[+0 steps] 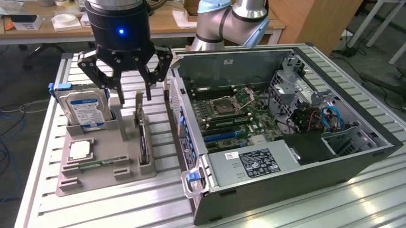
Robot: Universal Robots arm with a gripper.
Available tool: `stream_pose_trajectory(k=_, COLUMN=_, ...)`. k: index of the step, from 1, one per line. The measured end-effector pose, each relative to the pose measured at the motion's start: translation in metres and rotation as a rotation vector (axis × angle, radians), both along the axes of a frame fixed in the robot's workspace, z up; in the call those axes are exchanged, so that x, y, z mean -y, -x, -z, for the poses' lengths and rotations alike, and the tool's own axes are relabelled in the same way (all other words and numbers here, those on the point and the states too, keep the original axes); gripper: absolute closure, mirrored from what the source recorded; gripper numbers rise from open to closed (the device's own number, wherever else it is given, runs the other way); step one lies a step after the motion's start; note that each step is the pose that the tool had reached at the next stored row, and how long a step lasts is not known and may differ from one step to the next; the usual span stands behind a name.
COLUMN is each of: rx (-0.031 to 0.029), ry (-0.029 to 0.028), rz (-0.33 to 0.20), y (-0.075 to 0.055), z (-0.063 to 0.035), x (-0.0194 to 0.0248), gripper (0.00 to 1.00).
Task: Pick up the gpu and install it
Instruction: 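Pick up the gpu and move the gpu toward the slot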
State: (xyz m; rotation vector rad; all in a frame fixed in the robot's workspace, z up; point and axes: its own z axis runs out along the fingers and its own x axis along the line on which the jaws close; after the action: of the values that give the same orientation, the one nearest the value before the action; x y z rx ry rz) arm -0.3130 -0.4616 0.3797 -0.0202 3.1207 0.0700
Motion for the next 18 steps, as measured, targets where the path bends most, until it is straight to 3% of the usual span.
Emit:
stream_pose_trajectory(k=13, rx=-0.0001, ry=0.0001, rz=0.000, y=0.0000, z=0.0000, x=0.0039, gripper=0.47)
stream_pose_trajectory(k=18, rx=-0.0001, ry=0.0001, rz=0.000, y=0.0000, z=0.0000, x=0.0031, gripper=0.47)
